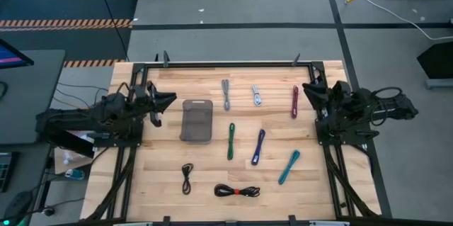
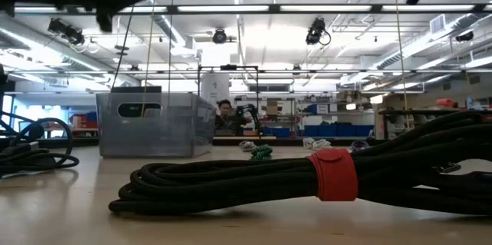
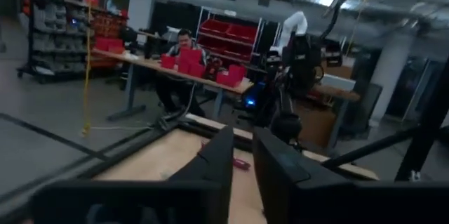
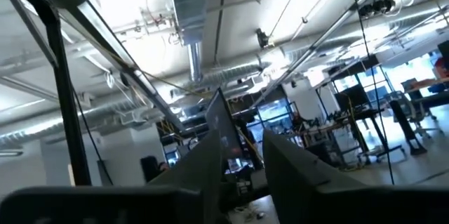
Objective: Pick and place USB-C Cables
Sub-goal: Put the black USB cable into the black bin
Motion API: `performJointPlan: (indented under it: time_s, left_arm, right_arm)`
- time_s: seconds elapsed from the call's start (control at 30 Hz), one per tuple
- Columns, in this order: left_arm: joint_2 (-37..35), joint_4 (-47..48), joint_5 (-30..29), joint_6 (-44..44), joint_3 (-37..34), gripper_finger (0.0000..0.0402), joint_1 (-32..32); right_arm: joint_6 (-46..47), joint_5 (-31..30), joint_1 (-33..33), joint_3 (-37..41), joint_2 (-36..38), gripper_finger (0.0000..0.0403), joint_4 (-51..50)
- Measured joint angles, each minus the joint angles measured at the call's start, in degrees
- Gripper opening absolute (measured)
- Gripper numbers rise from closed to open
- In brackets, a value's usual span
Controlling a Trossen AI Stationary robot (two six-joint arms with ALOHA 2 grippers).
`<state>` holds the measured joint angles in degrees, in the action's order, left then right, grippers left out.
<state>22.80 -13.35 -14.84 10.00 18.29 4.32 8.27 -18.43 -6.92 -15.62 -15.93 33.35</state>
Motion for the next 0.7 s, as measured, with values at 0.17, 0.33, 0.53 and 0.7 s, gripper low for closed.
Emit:
performJointPlan:
  time_s: [0.17, 0.33, 0.53, 0.7]
  left_arm:
    - [9.03, 13.72, -0.77, -1.62, 12.86, 0.0129, 0.00]
    - [16.94, 35.59, 3.71, 6.45, 25.48, 0.0161, -0.56]
    - [24.16, 55.20, 11.13, 23.71, 34.08, 0.0153, -4.12]
    - [28.57, 55.87, 14.19, 32.67, 33.61, 0.0146, -9.71]
  right_arm:
    - [-0.75, 0.78, -0.02, -8.66, -9.30, 0.0121, -3.25]
    - [-1.26, 2.81, 0.00, -17.88, -16.68, 0.0120, -8.77]
    - [-5.06, 6.99, -0.02, -28.71, -19.80, 0.0119, -17.58]
    - [-4.85, 7.54, -0.02, -36.09, -20.58, 0.0119, -30.78]
